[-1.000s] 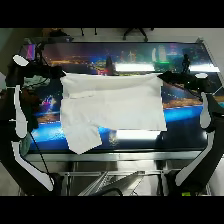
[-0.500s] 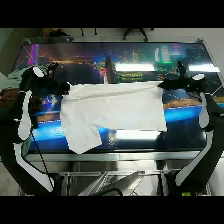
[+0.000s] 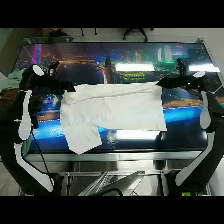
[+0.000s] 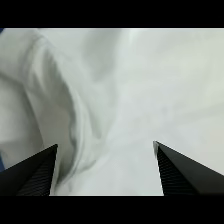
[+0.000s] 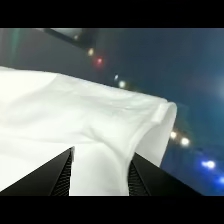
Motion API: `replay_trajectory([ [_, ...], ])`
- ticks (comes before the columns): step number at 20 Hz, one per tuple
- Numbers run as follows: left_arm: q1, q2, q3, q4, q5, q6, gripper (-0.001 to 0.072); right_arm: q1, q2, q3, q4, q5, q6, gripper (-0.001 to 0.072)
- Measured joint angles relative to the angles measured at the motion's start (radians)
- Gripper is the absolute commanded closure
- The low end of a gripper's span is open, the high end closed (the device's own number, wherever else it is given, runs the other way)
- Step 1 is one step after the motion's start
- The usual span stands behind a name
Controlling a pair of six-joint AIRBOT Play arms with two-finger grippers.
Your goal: Fold the shirts.
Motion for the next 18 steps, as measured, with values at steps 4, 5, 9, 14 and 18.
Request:
replay_trajectory([
  [4,0.046,0.043,0.028,-0.026,-0.204,-0.051,0.0032,-0.086,0.115,-0.031,-0.117,0.151,0.084,0.0332],
  [5,0.062,0.077,-0.018,-0.027,-0.241,-0.063,0.0032,-0.11,0.142,-0.065,-0.136,0.194,0.098,0.0366],
  [9,0.103,0.289,-0.366,-0.034,-0.287,-0.085,0.0032,-0.197,0.269,-0.33,-0.169,0.268,0.121,0.0391],
  [14,0.131,0.57,-0.891,-0.038,-0.187,-0.084,0.0032,-0.239,0.38,-0.681,-0.177,0.215,0.096,0.0389],
  [18,0.169,0.7,-1.131,-0.04,-0.047,-0.064,0.0032,-0.234,0.402,-0.82,-0.13,0.172,0.055,0.0389],
])
